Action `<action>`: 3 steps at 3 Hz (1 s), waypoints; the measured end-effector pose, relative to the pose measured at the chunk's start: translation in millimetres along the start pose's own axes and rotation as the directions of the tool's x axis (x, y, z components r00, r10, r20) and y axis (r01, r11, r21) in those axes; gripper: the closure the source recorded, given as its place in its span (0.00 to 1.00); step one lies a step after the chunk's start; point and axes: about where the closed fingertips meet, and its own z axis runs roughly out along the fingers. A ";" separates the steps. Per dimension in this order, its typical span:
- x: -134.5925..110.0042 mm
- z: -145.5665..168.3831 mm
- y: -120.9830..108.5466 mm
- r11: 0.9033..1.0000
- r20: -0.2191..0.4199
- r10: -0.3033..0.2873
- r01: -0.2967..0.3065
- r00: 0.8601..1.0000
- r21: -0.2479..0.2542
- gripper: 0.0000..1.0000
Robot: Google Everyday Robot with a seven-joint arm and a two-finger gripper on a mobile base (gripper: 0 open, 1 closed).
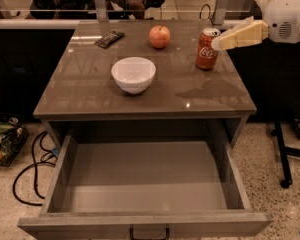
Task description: Place coke can into top drawer
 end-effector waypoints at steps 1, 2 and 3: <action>32.0 33.7 -18.0 0.992 0.071 0.120 -0.122 0.990 0.026 0.00; 61.4 62.5 -35.7 0.977 0.121 0.205 -0.212 0.971 0.040 0.00; 88.5 97.5 -43.8 0.970 0.154 0.233 -0.240 0.960 0.029 0.00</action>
Offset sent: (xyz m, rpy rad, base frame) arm 0.1137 -0.0151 -0.0955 0.3506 0.0766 -0.1081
